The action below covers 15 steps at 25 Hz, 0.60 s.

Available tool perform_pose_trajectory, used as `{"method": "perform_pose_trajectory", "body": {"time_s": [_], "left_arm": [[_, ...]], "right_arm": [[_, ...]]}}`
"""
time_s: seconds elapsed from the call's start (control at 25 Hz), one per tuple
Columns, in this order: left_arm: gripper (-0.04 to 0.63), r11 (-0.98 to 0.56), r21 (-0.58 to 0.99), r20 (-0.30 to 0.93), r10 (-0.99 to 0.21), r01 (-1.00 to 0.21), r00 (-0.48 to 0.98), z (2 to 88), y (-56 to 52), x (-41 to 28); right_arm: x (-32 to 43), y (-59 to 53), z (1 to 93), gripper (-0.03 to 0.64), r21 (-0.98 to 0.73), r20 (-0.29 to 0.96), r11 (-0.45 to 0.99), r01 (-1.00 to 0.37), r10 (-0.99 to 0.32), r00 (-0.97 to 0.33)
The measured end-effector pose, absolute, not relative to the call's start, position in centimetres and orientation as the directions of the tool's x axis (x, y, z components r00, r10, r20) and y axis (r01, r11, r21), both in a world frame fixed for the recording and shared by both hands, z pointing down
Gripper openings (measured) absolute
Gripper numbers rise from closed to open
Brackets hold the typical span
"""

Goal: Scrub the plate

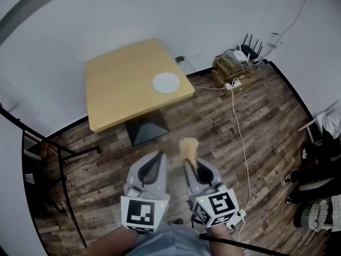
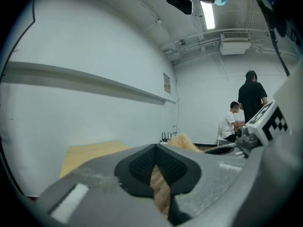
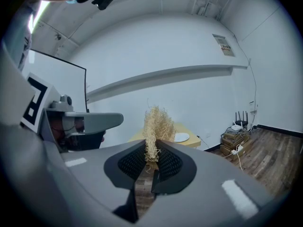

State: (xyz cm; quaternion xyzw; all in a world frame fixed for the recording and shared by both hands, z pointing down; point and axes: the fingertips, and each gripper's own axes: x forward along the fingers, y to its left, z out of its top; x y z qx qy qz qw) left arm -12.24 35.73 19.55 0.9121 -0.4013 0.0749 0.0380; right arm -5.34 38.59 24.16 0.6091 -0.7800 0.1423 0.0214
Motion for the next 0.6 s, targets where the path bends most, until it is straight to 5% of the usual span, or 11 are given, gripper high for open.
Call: {"method": "perform_pose_trajectory", "body": {"time_s": [0.6], "left_arm": [[0.020,-0.673,0.055,0.089,-0.732,-0.737,0.675,17.6,22.6,-12.6]], "right_arm": [[-5.2,25.8,21.0,0.049,-0.103,0.179,0.224,-0.969,-0.954,-0.239]]}}
